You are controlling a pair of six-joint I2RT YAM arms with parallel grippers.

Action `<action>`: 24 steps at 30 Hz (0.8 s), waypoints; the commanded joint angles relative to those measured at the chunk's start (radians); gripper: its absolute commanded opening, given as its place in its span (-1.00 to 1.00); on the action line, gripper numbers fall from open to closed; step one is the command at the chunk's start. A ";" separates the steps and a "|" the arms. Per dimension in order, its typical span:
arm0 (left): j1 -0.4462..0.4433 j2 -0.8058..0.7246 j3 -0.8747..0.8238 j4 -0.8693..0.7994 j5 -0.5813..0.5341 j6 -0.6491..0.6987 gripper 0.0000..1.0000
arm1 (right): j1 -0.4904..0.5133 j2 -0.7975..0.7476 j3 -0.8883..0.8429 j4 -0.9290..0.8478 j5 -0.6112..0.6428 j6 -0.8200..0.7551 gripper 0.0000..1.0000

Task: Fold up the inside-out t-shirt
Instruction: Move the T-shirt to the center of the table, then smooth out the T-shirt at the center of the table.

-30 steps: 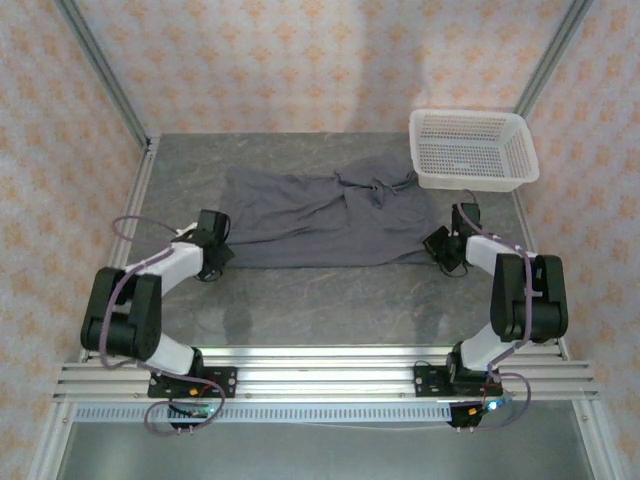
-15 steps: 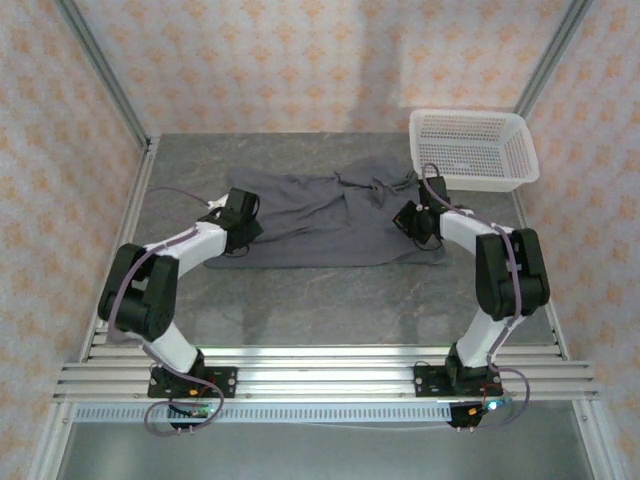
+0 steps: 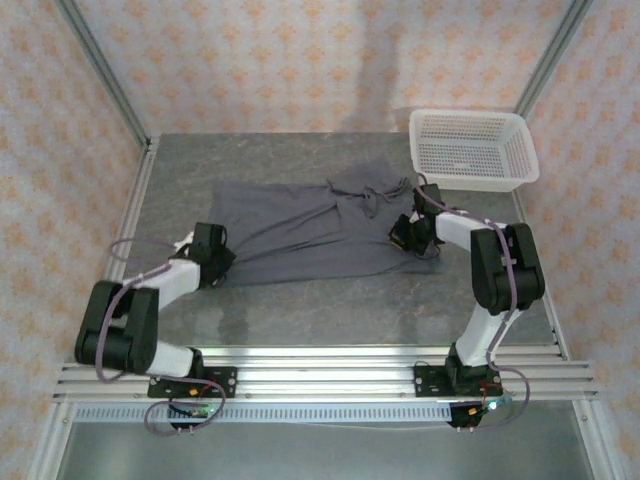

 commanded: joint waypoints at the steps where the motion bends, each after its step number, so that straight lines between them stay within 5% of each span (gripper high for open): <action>1: 0.012 -0.170 -0.129 -0.148 -0.052 -0.054 -1.00 | 0.022 -0.026 -0.112 -0.159 0.028 -0.025 -0.87; 8: -0.018 -0.679 -0.233 -0.458 -0.067 -0.053 -1.00 | 0.121 -0.148 -0.329 -0.136 0.027 0.042 -0.87; 13: -0.055 -0.960 -0.252 -0.500 -0.048 -0.050 -1.00 | 0.121 -0.286 -0.203 -0.241 0.118 -0.023 -0.80; 19: -0.060 -0.804 -0.108 -0.337 -0.040 0.095 -0.37 | 0.118 -0.228 0.138 -0.180 0.361 -0.062 -0.54; 22: -0.062 -0.655 0.038 -0.338 -0.009 0.192 -0.27 | 0.117 -0.105 0.292 -0.154 0.466 -0.075 -0.47; 24: -0.062 -0.588 0.114 -0.338 0.036 0.245 -0.24 | 0.116 -0.022 0.375 -0.151 0.530 -0.079 -0.24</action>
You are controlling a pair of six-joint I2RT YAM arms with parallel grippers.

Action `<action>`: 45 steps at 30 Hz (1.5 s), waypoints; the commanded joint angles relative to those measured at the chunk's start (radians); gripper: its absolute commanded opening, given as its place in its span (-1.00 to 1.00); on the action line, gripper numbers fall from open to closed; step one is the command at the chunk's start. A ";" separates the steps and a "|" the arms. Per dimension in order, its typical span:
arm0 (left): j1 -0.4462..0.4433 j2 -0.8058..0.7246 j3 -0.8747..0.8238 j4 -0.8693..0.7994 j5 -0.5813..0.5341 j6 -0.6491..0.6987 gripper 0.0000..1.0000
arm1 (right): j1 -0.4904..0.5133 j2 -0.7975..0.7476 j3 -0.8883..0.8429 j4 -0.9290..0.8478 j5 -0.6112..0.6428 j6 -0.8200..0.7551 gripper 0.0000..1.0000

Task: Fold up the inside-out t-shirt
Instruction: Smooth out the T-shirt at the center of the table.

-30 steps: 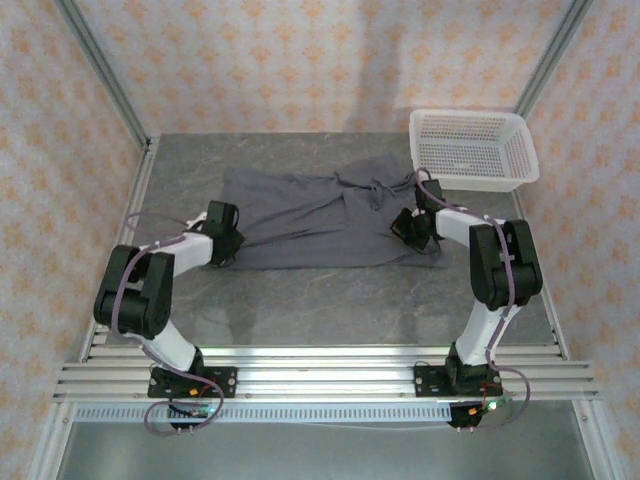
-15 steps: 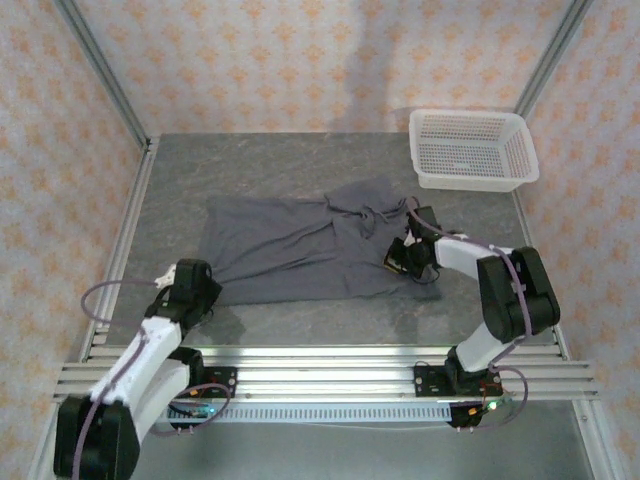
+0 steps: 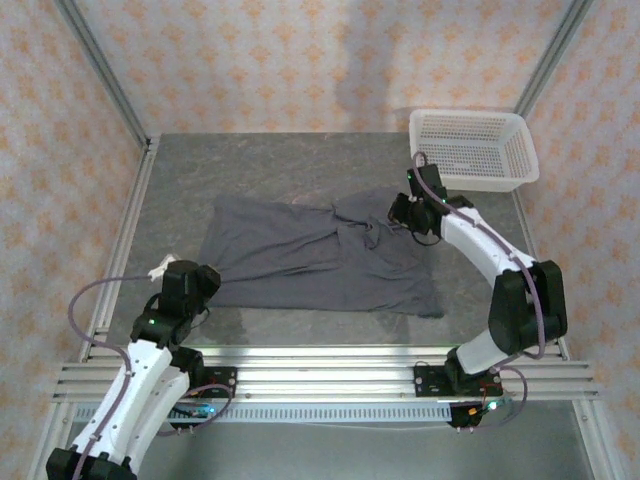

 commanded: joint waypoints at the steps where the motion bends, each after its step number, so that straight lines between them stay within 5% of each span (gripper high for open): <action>1: -0.010 0.186 0.231 0.089 0.067 0.175 -0.21 | -0.004 0.219 0.209 0.035 0.235 -0.040 -0.14; 11: -0.015 0.369 0.388 0.075 0.166 0.289 0.00 | -0.001 0.505 0.438 -0.039 0.261 -0.132 0.15; 23: -0.016 0.546 0.507 0.098 0.231 0.318 0.01 | -0.010 0.704 0.655 -0.119 0.313 -0.163 0.10; 29: -0.016 0.583 0.539 0.098 0.217 0.321 0.01 | -0.017 0.782 0.723 -0.148 0.236 -0.111 -0.16; 35: -0.016 0.612 0.553 0.100 0.212 0.315 0.00 | -0.016 0.787 0.824 -0.191 0.214 -0.109 -1.00; 45: -0.016 0.644 0.591 0.115 0.218 0.319 0.00 | -0.051 0.902 1.237 -0.226 0.404 -0.063 -0.98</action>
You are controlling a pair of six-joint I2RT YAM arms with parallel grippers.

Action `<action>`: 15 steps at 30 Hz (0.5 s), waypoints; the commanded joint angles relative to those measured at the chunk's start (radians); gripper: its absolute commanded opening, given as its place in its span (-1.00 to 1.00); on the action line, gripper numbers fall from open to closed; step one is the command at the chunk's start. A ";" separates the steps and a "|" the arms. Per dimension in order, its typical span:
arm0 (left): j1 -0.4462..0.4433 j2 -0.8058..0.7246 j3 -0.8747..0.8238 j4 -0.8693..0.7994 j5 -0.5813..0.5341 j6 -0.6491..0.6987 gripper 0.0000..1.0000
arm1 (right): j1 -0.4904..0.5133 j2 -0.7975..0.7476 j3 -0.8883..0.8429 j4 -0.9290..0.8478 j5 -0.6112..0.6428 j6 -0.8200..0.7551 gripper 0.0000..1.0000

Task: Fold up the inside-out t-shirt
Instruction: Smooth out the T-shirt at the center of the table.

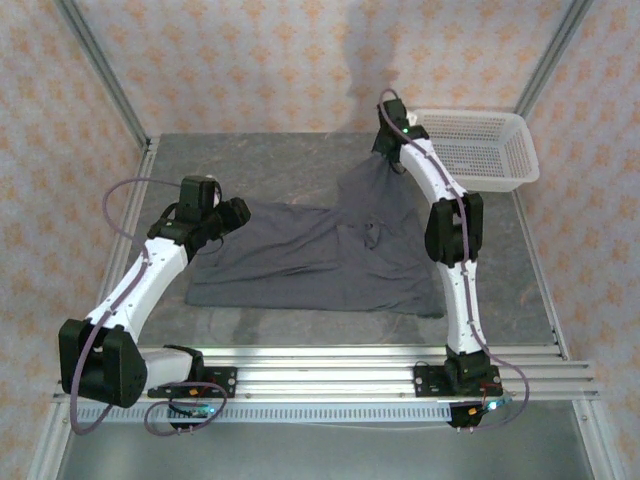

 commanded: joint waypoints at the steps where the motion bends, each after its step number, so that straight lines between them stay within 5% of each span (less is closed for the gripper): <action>1: -0.009 0.005 0.033 0.021 -0.005 0.012 0.00 | -0.037 0.113 0.158 -0.065 0.107 0.043 -0.93; 2: -0.009 0.005 0.033 0.022 -0.008 0.010 0.00 | -0.043 0.139 0.214 -0.085 0.104 0.047 -0.84; 4: -0.009 0.010 0.033 0.026 -0.009 0.002 0.00 | -0.054 0.175 0.322 -0.114 0.046 0.046 -0.32; 6: -0.009 0.019 0.035 0.028 -0.009 -0.001 0.00 | -0.056 0.164 0.356 -0.118 -0.044 0.025 -0.10; 11: -0.009 0.072 0.058 0.027 -0.011 -0.008 0.00 | -0.054 0.040 0.233 -0.205 -0.168 0.015 -0.11; 15: -0.009 0.112 0.085 0.005 -0.063 0.015 0.00 | -0.054 -0.194 -0.249 -0.051 -0.186 0.031 -0.37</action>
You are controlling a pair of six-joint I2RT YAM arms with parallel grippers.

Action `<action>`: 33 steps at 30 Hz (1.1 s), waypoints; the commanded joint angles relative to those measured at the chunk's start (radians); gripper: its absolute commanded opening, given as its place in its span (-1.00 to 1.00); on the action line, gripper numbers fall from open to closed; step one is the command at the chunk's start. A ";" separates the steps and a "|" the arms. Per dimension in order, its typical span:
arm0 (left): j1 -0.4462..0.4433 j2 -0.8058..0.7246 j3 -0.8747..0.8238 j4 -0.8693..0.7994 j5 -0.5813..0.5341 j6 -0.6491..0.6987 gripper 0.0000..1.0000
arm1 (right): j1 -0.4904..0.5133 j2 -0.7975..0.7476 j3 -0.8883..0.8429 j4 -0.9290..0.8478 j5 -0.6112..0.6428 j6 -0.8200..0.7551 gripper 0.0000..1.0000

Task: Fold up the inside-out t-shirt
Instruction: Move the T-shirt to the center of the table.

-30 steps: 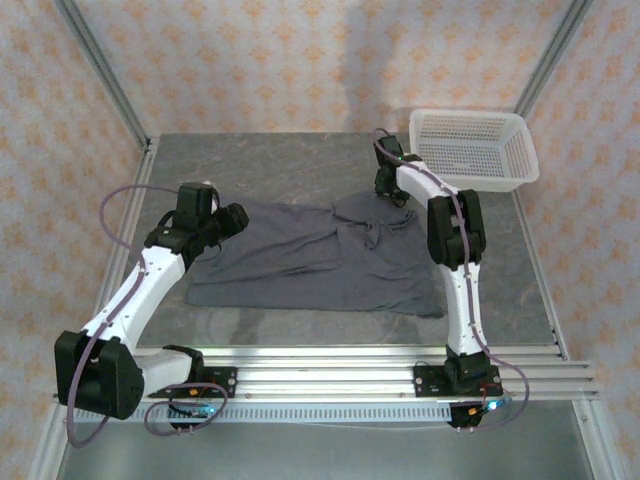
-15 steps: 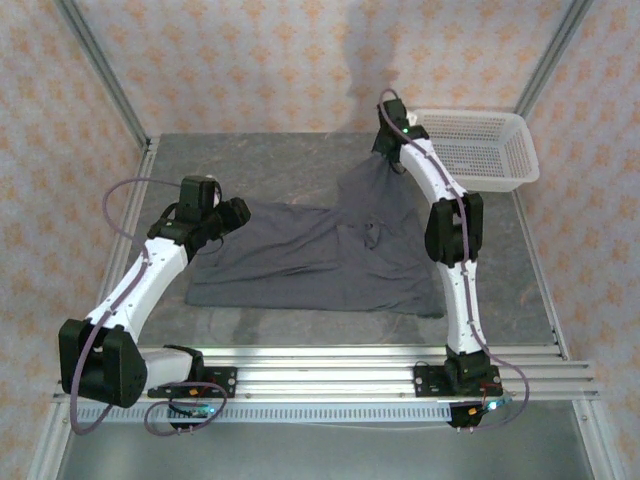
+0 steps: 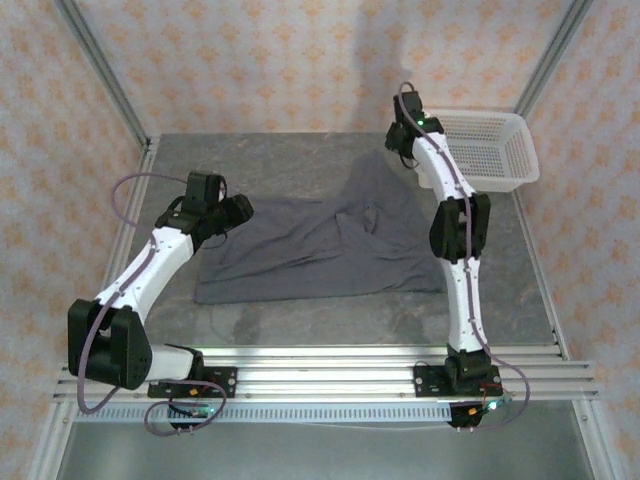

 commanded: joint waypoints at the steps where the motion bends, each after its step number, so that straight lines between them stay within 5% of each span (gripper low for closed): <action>1: -0.007 0.029 0.061 -0.025 -0.076 0.024 0.00 | 0.006 -0.231 -0.342 0.112 -0.065 0.012 -0.39; 7: 0.015 0.171 0.168 -0.088 -0.096 0.062 -0.11 | 0.041 -0.437 -0.799 0.321 -0.070 0.041 -0.74; 12: 0.014 0.357 0.209 -0.084 -0.049 -0.082 -1.00 | 0.067 -0.478 -1.013 0.331 -0.055 0.146 -0.96; 23: 0.057 0.544 0.140 -0.068 -0.141 -0.367 -1.00 | 0.070 -0.508 -1.123 0.253 -0.119 0.174 -1.00; 33: 0.081 0.332 -0.192 -0.005 -0.225 -0.510 -1.00 | 0.092 -0.620 -1.311 0.215 -0.176 0.178 -1.00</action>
